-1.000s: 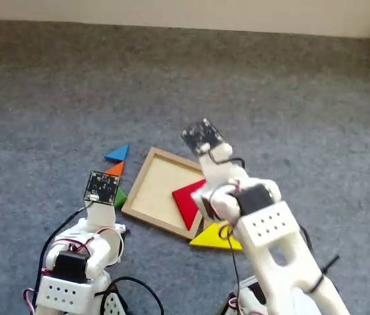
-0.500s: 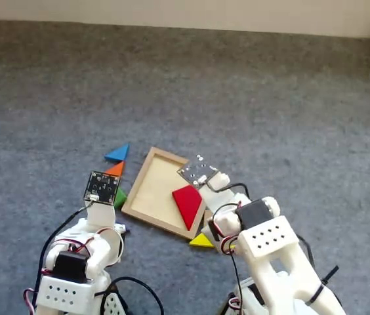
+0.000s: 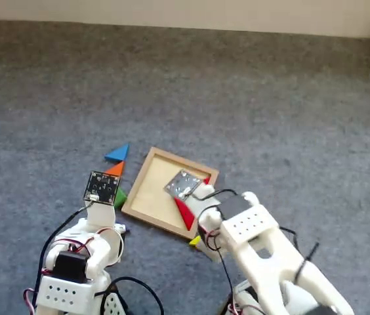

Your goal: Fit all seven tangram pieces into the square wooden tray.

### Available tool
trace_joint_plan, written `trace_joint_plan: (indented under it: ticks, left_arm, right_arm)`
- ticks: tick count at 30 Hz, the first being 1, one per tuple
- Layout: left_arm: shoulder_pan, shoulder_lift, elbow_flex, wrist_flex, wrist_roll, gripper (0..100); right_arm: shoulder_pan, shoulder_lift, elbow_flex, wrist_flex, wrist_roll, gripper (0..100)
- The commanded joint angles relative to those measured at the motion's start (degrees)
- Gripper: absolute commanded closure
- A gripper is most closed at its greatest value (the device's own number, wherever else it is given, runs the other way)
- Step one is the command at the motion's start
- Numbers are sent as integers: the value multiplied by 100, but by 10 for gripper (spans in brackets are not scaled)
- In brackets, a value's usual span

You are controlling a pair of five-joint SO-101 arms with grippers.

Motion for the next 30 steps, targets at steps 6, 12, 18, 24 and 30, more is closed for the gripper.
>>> trace_joint_plan:
  ticks: [6,12,18,24,30]
  left_arm:
    - [-4,-224,119,26,62,983]
    - [-4,-224,119,26,62,983]
    - [-4,-224,119,26,62,983]
    - [-4,-224,119,26,62,983]
    - [-4,-224,119,26,62,983]
  right_arm:
    - [-400,752,-127,-541,316,642]
    - [-391,954,-136,-813,527,642]
    - [-400,927,-136,-1130,835,642]
    - [-400,971,-110,-1411,1064,642]
    - [-400,971,-84,-1692,1134,642]
